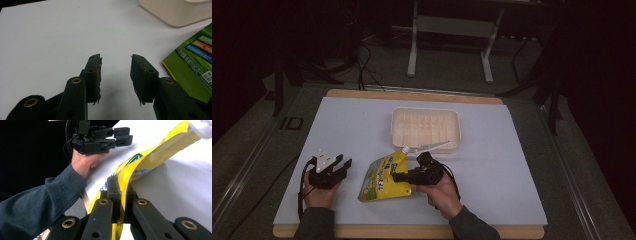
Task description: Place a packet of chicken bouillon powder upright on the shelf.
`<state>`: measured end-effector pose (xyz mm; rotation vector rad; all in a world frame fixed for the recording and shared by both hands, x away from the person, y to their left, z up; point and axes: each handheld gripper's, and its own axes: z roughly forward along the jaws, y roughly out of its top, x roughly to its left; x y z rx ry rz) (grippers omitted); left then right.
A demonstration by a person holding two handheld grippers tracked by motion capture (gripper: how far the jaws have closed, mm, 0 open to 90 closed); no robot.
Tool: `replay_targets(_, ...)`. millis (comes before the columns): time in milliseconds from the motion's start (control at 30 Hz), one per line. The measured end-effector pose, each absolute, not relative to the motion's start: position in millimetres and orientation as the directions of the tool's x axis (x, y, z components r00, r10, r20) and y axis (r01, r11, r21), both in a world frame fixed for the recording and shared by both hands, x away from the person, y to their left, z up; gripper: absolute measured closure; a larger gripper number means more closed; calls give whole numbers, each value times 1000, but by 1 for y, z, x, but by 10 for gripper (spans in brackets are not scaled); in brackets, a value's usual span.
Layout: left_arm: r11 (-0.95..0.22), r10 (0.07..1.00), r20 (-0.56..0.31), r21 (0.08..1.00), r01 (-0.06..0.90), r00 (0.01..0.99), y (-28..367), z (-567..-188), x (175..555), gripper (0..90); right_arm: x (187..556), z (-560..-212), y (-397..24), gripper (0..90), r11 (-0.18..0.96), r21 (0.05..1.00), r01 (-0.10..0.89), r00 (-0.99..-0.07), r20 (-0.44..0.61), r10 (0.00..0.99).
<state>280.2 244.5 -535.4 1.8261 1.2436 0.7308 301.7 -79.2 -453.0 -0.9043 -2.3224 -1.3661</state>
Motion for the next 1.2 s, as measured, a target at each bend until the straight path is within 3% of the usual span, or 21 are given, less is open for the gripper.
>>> replay_targets(1200,-205,936,28,852,482,350,245,-535,280,592,308,-422,-107,899,393,726,565,-817,423,392)
